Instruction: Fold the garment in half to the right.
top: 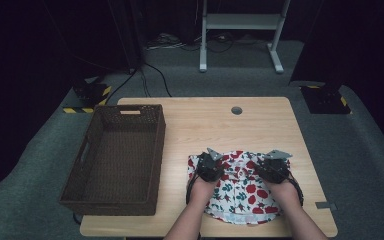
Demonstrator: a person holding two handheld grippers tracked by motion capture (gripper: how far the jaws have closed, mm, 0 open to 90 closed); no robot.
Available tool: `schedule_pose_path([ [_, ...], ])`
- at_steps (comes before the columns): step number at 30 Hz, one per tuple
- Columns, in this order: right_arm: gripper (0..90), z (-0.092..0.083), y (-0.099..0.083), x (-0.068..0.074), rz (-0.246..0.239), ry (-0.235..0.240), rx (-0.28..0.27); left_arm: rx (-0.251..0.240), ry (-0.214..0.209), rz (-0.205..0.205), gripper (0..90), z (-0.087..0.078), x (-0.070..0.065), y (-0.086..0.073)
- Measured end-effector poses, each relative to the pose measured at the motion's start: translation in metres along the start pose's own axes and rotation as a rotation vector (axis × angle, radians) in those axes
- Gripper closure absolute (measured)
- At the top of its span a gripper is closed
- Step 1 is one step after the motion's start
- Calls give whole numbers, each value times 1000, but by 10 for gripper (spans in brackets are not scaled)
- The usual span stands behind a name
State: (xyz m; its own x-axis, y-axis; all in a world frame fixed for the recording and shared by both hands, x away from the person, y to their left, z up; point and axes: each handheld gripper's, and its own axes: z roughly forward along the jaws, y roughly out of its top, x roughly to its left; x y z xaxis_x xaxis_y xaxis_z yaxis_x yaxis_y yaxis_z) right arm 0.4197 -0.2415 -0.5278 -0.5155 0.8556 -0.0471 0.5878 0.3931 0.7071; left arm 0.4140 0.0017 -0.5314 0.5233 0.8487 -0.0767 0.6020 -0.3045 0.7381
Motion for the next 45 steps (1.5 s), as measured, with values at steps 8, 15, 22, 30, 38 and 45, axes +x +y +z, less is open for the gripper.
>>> schedule_pose_path([
  [8, 831, -13, -1, 8, -39, -23, -32, -32, 17, 32, 803, -13, -3, 3],
  [15, 833, -35, -1, 14, -56, -32, -76, -57, 19, 41, 798, -27, -7, 4],
  [22, 833, -48, -9, 18, -59, -30, -105, -91, 11, 50, 799, -42, -16, 1],
  [30, 831, -65, -23, 25, -70, -33, -141, -108, -7, 56, 796, -55, -28, -15],
  [38, 829, -73, -45, 32, -64, -20, -154, -112, -36, 71, 793, -64, -37, -34],
  [45, 825, -81, -57, 38, -75, -20, -173, -118, -56, 84, 783, -71, -45, -44],
])
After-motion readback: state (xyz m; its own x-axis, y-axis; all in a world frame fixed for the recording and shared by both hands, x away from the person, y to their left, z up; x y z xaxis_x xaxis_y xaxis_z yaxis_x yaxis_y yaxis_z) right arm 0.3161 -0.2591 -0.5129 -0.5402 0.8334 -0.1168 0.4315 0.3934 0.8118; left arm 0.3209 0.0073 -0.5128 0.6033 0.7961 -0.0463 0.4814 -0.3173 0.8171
